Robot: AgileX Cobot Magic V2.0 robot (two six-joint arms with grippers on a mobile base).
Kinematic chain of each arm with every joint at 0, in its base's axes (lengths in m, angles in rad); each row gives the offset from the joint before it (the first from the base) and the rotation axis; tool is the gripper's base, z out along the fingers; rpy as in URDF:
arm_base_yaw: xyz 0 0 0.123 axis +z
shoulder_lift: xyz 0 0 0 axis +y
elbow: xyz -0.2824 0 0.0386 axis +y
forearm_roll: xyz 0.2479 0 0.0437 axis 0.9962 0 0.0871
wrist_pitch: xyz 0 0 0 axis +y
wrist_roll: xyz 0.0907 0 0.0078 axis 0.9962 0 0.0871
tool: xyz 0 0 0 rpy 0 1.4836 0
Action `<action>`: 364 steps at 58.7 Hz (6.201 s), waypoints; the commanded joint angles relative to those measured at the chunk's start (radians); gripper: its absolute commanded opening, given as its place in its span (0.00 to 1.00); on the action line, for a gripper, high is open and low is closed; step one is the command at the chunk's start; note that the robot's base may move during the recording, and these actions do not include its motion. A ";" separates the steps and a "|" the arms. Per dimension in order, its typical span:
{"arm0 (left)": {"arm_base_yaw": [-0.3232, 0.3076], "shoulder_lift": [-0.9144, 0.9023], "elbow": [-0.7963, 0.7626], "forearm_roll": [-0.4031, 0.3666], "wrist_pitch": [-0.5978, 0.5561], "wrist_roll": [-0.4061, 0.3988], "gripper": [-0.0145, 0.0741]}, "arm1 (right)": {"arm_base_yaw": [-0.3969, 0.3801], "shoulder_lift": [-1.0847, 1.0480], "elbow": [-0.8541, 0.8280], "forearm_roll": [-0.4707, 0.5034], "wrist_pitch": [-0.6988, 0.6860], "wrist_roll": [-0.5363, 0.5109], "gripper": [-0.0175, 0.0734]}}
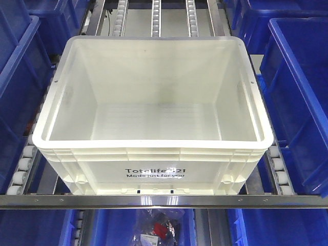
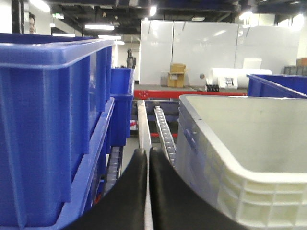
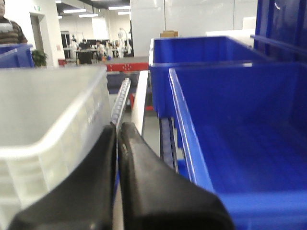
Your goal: Move bin from left to right shelf
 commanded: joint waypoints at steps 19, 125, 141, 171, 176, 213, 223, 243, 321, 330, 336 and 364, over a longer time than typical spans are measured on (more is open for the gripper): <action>-0.005 0.386 -0.413 -0.012 0.303 -0.004 0.16 | -0.002 0.377 -0.319 0.014 0.099 0.001 0.18; -0.146 0.987 -1.019 -0.019 0.733 0.046 0.78 | 0.149 0.988 -0.903 0.052 0.539 -0.041 0.76; -0.146 1.217 -1.149 -0.019 0.771 0.046 0.78 | 0.148 1.221 -1.091 0.030 0.667 0.065 0.76; -0.146 1.422 -1.293 -0.048 0.807 0.030 0.78 | 0.148 1.479 -1.347 -0.040 0.882 0.125 0.76; -0.146 1.449 -1.314 -0.070 0.820 0.039 0.78 | 0.148 1.496 -1.361 -0.040 0.888 0.125 0.76; -0.146 1.561 -1.351 -0.071 0.812 0.049 0.74 | 0.148 1.601 -1.422 -0.047 0.881 0.124 0.69; -0.145 1.570 -1.351 -0.071 0.819 0.049 0.49 | 0.148 1.637 -1.457 -0.034 0.938 0.121 0.41; -0.145 1.571 -1.351 -0.073 0.823 0.049 0.15 | 0.148 1.643 -1.457 -0.046 0.941 0.100 0.18; -0.303 1.253 -1.322 0.162 1.091 -0.321 0.16 | 0.290 1.297 -1.392 -0.107 1.166 0.253 0.21; -0.312 1.189 -1.251 0.161 1.059 -0.345 0.16 | 0.312 1.239 -1.302 -0.125 1.132 0.293 0.21; -0.321 1.155 -1.215 0.157 1.050 -0.348 0.16 | 0.312 1.215 -1.283 -0.120 1.132 0.298 0.21; -0.335 1.129 -1.209 0.156 1.069 -0.347 0.16 | 0.311 1.205 -1.282 -0.125 1.192 0.286 0.21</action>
